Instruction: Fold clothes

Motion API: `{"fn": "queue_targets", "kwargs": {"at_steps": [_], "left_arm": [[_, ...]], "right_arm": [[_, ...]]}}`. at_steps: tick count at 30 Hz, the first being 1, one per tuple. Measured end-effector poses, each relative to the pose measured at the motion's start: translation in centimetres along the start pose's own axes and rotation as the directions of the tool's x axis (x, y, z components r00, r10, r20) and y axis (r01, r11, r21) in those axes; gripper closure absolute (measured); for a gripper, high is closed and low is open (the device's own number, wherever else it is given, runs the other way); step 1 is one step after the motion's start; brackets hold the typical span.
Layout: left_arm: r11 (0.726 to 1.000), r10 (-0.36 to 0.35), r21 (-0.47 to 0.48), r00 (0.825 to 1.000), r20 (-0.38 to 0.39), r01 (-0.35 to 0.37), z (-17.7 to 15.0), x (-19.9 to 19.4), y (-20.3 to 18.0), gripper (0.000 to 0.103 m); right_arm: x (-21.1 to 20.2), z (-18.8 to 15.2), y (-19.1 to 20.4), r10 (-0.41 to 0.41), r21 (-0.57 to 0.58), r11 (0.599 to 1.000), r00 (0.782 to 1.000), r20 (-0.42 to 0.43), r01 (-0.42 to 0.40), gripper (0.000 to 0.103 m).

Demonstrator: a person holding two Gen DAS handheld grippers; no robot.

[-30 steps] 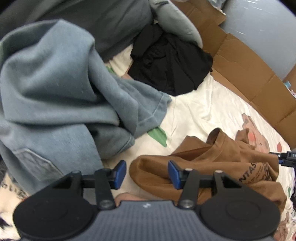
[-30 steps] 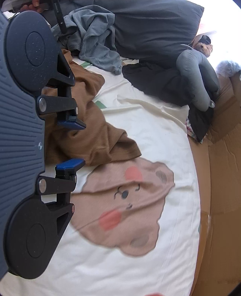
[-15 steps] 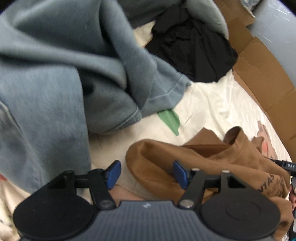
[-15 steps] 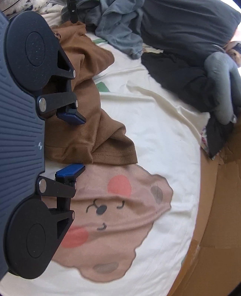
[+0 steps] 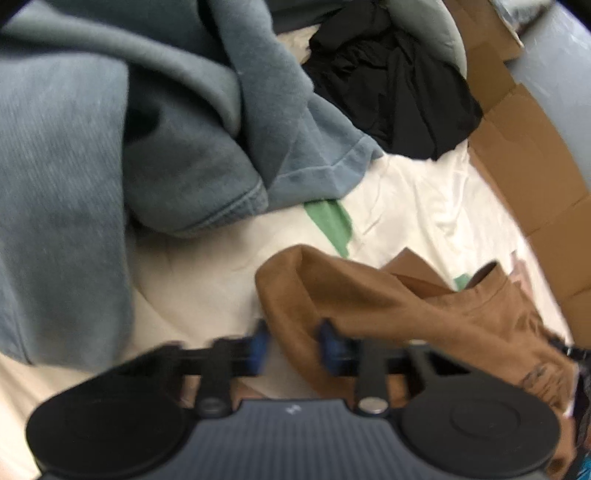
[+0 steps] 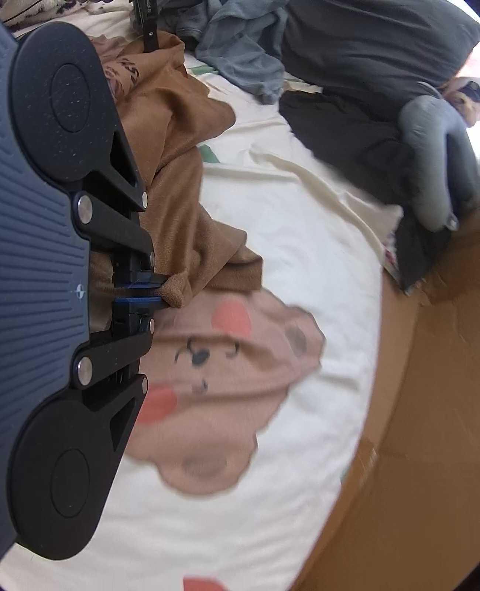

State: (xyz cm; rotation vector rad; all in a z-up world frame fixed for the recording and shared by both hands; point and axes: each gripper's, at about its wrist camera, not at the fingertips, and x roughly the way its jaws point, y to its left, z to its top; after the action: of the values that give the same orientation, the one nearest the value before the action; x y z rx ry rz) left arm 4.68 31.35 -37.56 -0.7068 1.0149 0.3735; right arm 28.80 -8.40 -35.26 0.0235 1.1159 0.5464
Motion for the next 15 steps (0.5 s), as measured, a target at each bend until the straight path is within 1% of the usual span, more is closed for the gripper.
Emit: {"fn": "queue_targets", "kwargs": {"at_steps": [2,4,8,12,15], "left_arm": [[0.999,-0.009,0.033,1.0,0.016,0.009,0.1,-0.5,-1.0,0.098],[0.996,-0.035,0.08,0.999,0.026,0.033,0.4,-1.3,-2.3,0.098],[0.981,-0.091,0.177,0.995,0.038,0.083,1.3,-3.0,-5.3,0.099],[0.947,-0.145,0.294,0.989,0.03,0.13,2.1,-4.2,-8.9,0.099],[0.909,-0.186,0.383,0.982,0.012,0.167,2.8,-4.7,-12.3,0.099]], "right_arm": [[-1.7,-0.3,-0.4,-0.012,0.002,1.0,1.0,0.016,0.012,0.101],[-3.7,-1.0,-1.1,-0.028,0.018,0.999,0.999,0.032,0.028,0.101],[-7.9,-2.9,-3.3,-0.082,0.068,0.995,0.994,0.068,0.078,0.101],[-12.9,-5.3,-6.4,-0.139,0.155,0.981,0.983,0.122,0.12,0.101],[-16.6,-7.5,-8.5,-0.183,0.214,0.965,0.972,0.15,0.149,0.101]]}}
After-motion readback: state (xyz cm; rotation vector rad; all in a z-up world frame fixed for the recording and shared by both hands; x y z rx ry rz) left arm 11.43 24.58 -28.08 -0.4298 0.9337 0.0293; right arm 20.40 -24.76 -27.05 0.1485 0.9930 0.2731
